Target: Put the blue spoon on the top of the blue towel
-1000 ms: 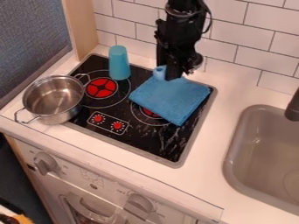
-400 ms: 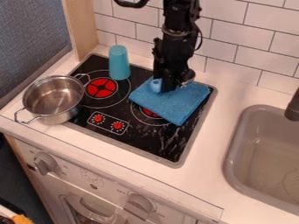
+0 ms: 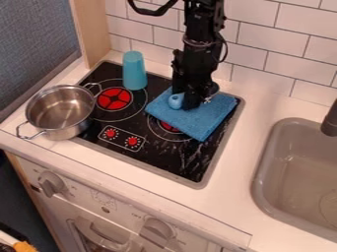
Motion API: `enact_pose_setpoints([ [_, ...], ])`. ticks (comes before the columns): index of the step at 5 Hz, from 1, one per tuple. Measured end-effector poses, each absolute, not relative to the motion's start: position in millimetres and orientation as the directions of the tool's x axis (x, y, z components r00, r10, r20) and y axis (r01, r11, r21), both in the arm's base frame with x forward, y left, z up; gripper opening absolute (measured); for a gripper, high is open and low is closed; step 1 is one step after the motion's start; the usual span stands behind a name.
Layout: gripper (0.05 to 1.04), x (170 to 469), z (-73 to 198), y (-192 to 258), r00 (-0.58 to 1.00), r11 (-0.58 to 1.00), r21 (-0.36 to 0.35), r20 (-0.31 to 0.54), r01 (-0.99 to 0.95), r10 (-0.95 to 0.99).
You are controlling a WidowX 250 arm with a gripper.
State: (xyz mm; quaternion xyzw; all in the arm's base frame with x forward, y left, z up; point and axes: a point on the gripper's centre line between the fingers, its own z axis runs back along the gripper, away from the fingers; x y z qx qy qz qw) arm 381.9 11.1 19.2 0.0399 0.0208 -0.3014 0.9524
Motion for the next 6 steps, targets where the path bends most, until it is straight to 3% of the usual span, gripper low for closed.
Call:
enact_pose_setpoints([
  [1, 0.984, 381.6, 19.3, 13.3, 0.823, 0.820, 0.065, -0.066, 0.568, -0.565],
  [3, 1.000, 377.5, 49.5, 12.5, 0.824, 0.820, 0.090, -0.027, 0.566, -0.566],
  [5, 1.000, 370.1, 101.1, 11.6, 0.826, 0.822, 0.125, 0.036, 0.555, -0.563],
  [6, 1.000, 370.1, 101.1, 11.6, 0.826, 0.822, 0.125, 0.036, 0.555, -0.563],
])
